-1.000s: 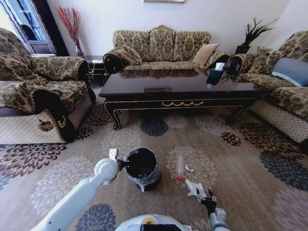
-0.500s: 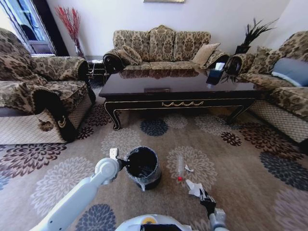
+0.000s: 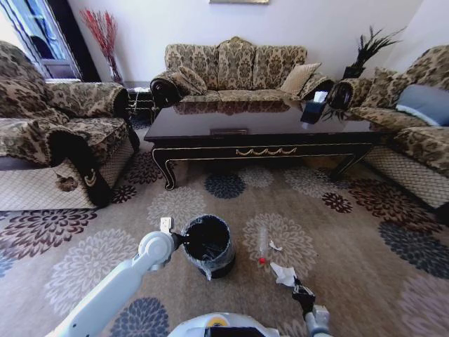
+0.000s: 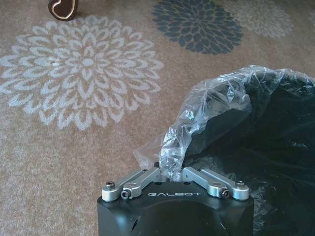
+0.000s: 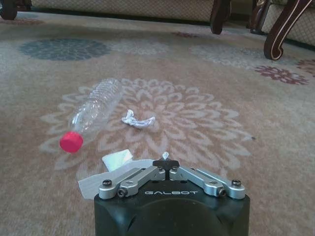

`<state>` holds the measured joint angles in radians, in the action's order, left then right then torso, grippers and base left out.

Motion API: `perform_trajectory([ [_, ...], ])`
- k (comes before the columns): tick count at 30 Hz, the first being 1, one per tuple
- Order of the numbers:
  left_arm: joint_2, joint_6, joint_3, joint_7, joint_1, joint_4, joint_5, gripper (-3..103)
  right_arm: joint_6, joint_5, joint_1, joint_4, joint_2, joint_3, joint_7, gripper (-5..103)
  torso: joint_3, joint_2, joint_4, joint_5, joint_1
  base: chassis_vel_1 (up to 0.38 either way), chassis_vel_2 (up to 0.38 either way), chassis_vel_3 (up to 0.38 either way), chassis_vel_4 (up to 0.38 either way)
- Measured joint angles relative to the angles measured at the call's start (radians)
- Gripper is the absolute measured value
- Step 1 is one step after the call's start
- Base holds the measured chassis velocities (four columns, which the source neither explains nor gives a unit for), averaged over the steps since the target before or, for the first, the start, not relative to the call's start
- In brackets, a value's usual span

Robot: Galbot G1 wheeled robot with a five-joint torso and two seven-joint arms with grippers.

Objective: Move to the front of the table and pick up the trash from the floor, then place it into the trash bin.

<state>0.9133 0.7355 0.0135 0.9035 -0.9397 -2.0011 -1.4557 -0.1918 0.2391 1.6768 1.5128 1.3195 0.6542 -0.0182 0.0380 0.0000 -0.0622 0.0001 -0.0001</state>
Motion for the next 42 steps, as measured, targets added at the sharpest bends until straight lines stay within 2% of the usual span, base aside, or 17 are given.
perform_trajectory([
  [6, 0.008, 0.000, 0.017, 0.001, 0.008, 0.002, 0.007, 2, -0.016, -0.041, 0.023, 0.068, -0.008, 0.024, 0.011, 0, 0.000, 0.000, 0.0000, -0.0001, 0.000, 0.000, 0.000, 0.000, 0.000],
  [11, 0.019, 0.000, 0.059, 0.002, 0.035, 0.012, 0.024, 2, -0.022, -0.045, 0.068, 0.215, -0.022, 0.048, 0.008, 0, 0.000, 0.000, 0.0000, -0.0001, 0.000, 0.000, 0.000, 0.000, 0.000],
  [16, 0.027, 0.000, 0.117, 0.002, 0.084, 0.021, 0.024, 2, 0.011, -0.012, 0.119, 0.401, -0.046, 0.079, -0.010, 0, 0.000, 0.000, 0.0000, -0.0001, 0.000, 0.000, 0.000, 0.000, 0.000],
  [22, 0.036, 0.000, 0.174, 0.002, 0.130, 0.029, 0.015, 2, 0.036, -0.012, 0.148, 0.546, -0.055, 0.091, -0.018, 0, 0.000, 0.000, 0.0001, 0.0000, 0.000, 0.000, 0.000, 0.000, 0.000],
  [28, 0.079, 0.000, 0.271, 0.021, 0.211, 0.051, -0.008, 2, 0.076, -0.006, 0.183, 0.743, -0.065, 0.101, -0.025, 0, 0.000, 0.000, 0.0001, -0.0001, 0.000, 0.000, 0.000, 0.000, 0.000],
  [34, 0.105, 0.000, 0.331, 0.038, 0.269, 0.061, -0.042, 2, 0.093, 0.008, 0.210, 0.836, -0.074, 0.119, -0.023, 0, 0.000, 0.000, 0.0000, -0.0001, 0.000, 0.000, 0.000, 0.000, 0.000],
  [42, 0.160, 0.000, 0.438, 0.054, 0.384, 0.132, -0.069, 2, 0.098, 0.008, 0.276, 0.993, -0.073, 0.131, 0.000, 0, 0.000, 0.000, 0.0001, -0.0003, 0.000, 0.000, 0.000, 0.000, 0.000],
])
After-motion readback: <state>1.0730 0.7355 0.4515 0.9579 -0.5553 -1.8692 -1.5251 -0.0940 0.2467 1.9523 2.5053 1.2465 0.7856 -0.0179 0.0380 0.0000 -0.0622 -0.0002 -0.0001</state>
